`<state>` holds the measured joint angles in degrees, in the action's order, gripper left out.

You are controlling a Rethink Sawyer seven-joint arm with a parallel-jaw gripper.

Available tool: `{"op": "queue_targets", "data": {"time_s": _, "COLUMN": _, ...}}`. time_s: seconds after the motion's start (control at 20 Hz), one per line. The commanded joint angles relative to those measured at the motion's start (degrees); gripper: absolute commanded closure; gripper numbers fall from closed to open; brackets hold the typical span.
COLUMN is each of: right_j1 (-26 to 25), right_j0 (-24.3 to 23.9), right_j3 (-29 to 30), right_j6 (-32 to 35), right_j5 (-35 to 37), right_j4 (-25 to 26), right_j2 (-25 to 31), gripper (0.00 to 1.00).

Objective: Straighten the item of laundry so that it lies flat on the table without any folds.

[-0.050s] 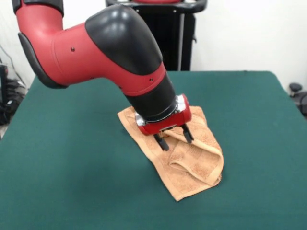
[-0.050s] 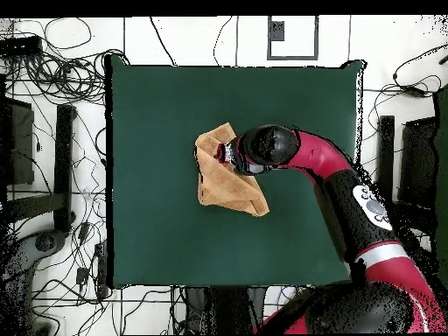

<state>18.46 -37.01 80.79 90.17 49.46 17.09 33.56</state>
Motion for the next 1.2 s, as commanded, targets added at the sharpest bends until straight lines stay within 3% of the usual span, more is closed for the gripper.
{"op": "queue_targets", "data": {"time_s": 0.05, "right_j1": -0.1, "right_j0": 0.4, "right_j3": 2.9, "right_j6": -13.4, "right_j5": 5.4, "right_j4": 3.2, "right_j2": 3.9, "gripper": 0.00}}
{"op": "queue_targets", "data": {"time_s": 0.5, "right_j1": 4.8, "right_j0": 0.5, "right_j3": 6.9, "right_j6": -10.5, "right_j5": 6.7, "right_j4": 3.6, "right_j2": 3.2, "gripper": 0.00}}
{"op": "queue_targets", "data": {"time_s": 1.2, "right_j1": 4.4, "right_j0": 1.3, "right_j3": 7.4, "right_j6": -9.9, "right_j5": 8.2, "right_j4": 3.7, "right_j2": 3.4, "gripper": 0.00}}
